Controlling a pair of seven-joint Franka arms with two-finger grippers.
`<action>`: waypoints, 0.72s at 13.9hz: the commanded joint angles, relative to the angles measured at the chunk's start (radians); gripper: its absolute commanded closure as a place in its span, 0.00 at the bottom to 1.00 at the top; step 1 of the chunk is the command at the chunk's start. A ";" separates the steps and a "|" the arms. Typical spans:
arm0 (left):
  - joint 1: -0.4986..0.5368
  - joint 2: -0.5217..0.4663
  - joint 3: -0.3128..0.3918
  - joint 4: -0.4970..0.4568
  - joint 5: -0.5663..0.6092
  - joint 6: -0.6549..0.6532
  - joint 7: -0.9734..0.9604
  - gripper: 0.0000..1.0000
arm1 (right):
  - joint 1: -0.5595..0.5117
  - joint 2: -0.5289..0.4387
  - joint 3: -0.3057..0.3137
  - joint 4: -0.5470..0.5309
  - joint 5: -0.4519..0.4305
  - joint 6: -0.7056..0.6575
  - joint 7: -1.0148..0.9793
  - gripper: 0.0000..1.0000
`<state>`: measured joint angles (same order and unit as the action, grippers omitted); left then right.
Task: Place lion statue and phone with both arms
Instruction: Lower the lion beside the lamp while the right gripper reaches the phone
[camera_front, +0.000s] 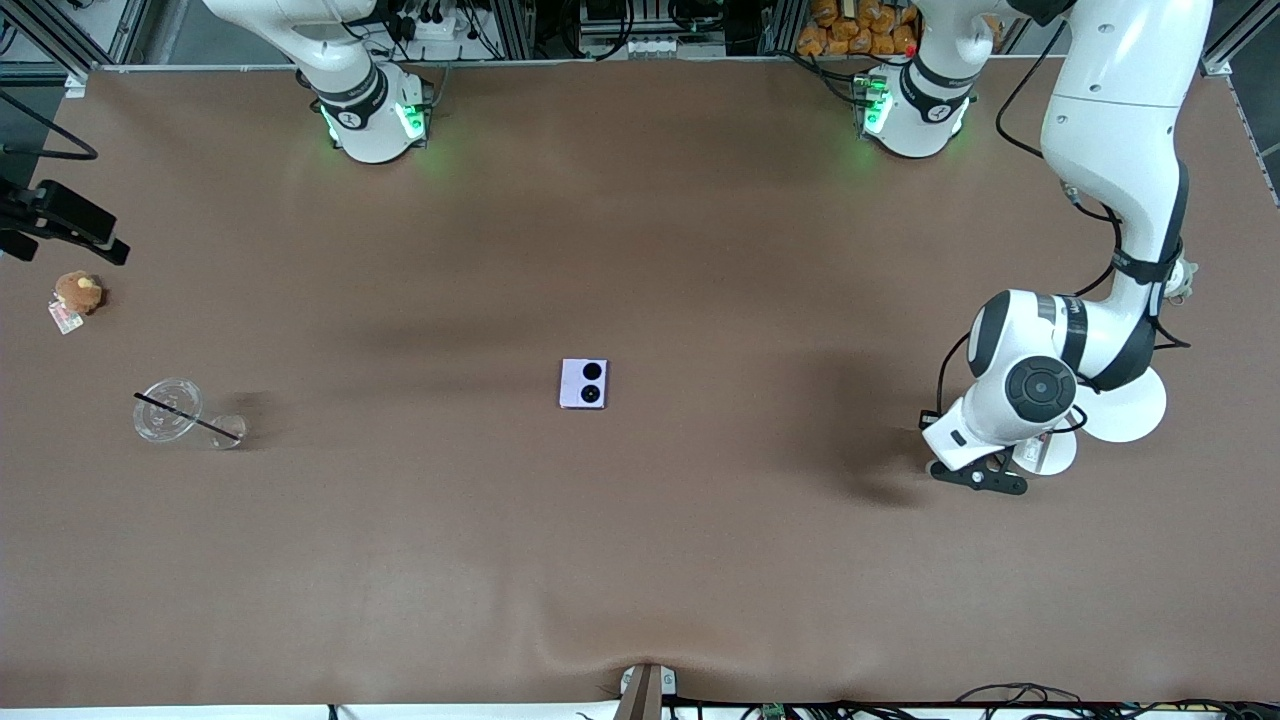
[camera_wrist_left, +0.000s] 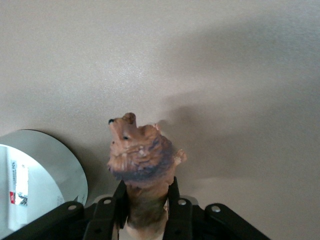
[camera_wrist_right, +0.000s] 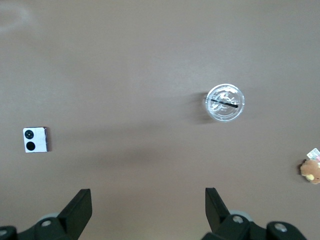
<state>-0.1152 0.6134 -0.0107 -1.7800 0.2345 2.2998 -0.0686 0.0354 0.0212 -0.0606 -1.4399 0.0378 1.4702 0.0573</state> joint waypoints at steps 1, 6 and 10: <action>-0.006 0.028 0.011 0.042 0.109 -0.011 -0.077 1.00 | 0.075 0.058 -0.001 0.015 0.030 0.007 0.143 0.00; 0.006 0.028 0.011 0.034 0.140 -0.016 -0.147 1.00 | 0.276 0.207 -0.001 0.016 0.028 0.162 0.491 0.00; 0.003 0.049 0.009 0.034 0.138 -0.016 -0.177 0.87 | 0.432 0.423 -0.001 0.018 0.025 0.332 0.637 0.00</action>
<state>-0.1090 0.6453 0.0018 -1.7572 0.3495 2.2947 -0.2158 0.4047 0.3321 -0.0496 -1.4557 0.0621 1.7492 0.6278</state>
